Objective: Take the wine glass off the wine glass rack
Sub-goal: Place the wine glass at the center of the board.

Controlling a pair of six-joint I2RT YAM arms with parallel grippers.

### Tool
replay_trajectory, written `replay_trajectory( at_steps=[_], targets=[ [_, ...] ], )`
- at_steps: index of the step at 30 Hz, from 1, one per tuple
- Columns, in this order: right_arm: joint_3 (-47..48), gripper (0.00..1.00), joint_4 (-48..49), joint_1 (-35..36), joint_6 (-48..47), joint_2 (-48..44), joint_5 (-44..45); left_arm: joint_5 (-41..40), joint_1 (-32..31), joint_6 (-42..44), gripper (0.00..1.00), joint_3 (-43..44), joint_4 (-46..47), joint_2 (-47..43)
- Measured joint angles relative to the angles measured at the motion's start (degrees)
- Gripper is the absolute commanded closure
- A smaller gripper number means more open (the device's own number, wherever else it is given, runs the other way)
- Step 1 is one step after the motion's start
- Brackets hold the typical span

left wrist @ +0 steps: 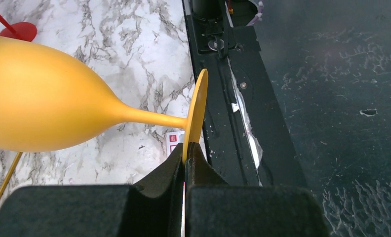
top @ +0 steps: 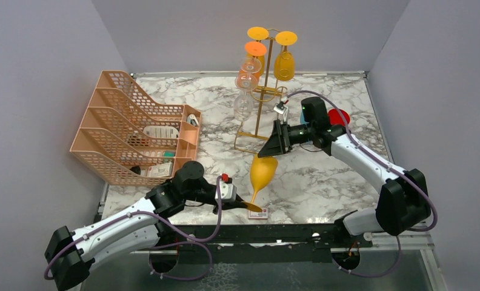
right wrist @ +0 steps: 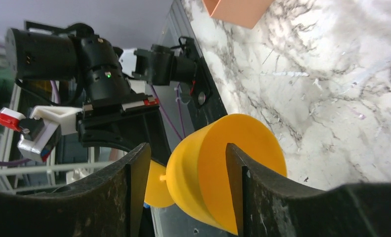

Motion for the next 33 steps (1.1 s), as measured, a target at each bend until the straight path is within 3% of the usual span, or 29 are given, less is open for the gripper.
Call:
replay_trajectory(
  at_steps=[8, 18, 20, 23, 26, 33],
  targets=[
    [5.07, 0.56, -9.05, 1.99, -7.65, 3.17, -0.48, -2.12, 0.00, -0.04, 1.00, -0.28, 0.42, -0.39],
    [5.07, 0.78, -10.19, 1.84, -8.72, 3.08, -0.24, -2.21, -0.02, 0.59, 1.00, -0.28, 0.44, 0.44],
    [5.05, 0.76, -9.66, 1.84, -7.87, 2.73, 0.28, -2.21, -0.02, 0.74, 1.00, -0.28, 0.42, 0.46],
    [4.33, 0.58, -7.43, 1.84, -6.12, 1.66, 0.46, -2.21, -0.02, 1.31, 1.00, -0.28, 0.57, 0.44],
    [3.32, 0.55, -5.73, 1.84, -4.46, 1.25, 0.13, -2.27, -0.02, 1.42, 1.00, -0.28, 0.59, 0.44],
    [1.86, 0.81, -4.79, 1.81, -2.91, 0.66, 0.92, -2.25, -0.02, 1.81, 1.00, -0.31, -0.13, 0.37]
  ],
)
